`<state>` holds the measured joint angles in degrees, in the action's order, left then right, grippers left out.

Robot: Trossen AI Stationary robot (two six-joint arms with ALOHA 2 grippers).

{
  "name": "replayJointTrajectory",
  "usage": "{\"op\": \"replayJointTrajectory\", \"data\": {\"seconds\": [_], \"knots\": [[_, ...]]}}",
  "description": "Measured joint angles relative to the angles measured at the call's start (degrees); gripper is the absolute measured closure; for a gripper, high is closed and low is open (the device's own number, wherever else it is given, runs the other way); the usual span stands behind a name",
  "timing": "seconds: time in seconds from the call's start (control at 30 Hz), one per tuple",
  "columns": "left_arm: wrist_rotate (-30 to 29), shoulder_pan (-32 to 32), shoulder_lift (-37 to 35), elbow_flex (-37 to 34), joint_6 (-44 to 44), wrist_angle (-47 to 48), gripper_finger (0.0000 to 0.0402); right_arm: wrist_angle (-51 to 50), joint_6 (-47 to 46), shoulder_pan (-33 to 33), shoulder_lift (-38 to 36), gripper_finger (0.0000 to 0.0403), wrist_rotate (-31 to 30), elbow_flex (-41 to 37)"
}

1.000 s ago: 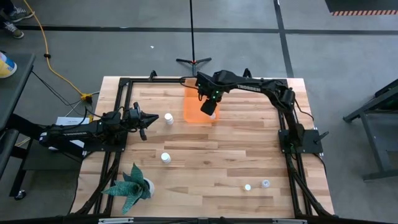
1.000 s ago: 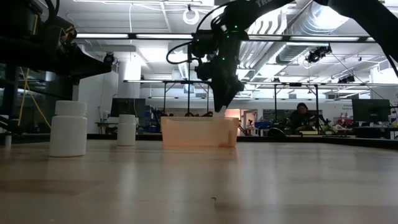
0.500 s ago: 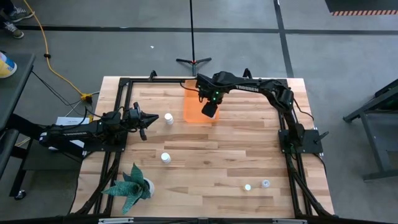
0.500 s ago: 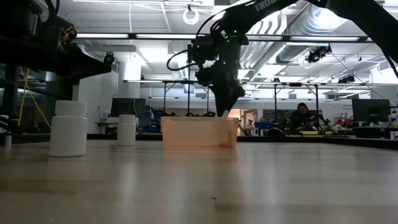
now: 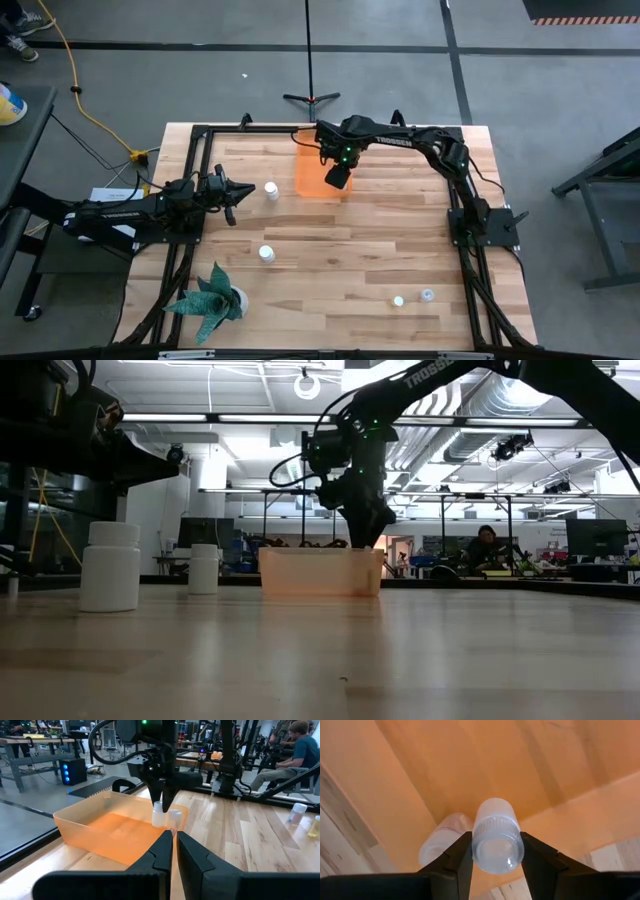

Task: Pick and place pill bottles into a basket
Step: Put the top transparent pill bottle into the orange bin, then put the yellow pill bottle into the orange bin

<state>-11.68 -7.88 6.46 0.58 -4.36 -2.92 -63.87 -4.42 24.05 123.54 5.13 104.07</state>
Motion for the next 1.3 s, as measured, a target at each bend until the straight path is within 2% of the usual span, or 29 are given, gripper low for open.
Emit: {"op": "replayJointTrajectory", "data": {"seconds": [0.33, 0.47, 0.67, 0.77, 0.93, 1.1, 1.3], "knots": [[0.00, 0.02, 0.02, -0.01, 0.00, 0.02, 0.0339, 0.00, -0.03, -0.04, 0.12, 0.0208, -0.39, 0.00], [0.00, 0.00, 0.02, 0.00, 0.00, 0.00, 0.0339, -0.48, -1.02, 0.07, 0.09, 0.0195, -1.31, 0.65], [0.00, 0.02, 0.02, 0.00, 0.00, 0.00, 0.0339, -4.27, -3.04, -0.91, -0.10, 0.0201, -9.04, 9.07], [0.00, 0.00, 0.02, 0.00, 0.00, 0.04, 0.0339, -7.71, -3.05, -2.64, -0.10, 0.0209, -9.32, 14.78], [0.02, 0.01, 0.02, -0.01, -0.43, 0.10, 0.0339, -16.09, -5.13, -8.96, -0.29, 0.0221, -10.39, 21.47], [0.63, 0.02, -0.01, 0.00, -0.63, 0.33, 0.0339, -18.49, -8.89, -19.69, -0.43, 0.0230, -20.59, 20.20], [0.61, 0.02, -0.01, -0.01, -0.63, 0.28, 0.0339, -20.66, -16.87, -30.19, -3.17, 0.0239, -21.97, 18.74]]}}
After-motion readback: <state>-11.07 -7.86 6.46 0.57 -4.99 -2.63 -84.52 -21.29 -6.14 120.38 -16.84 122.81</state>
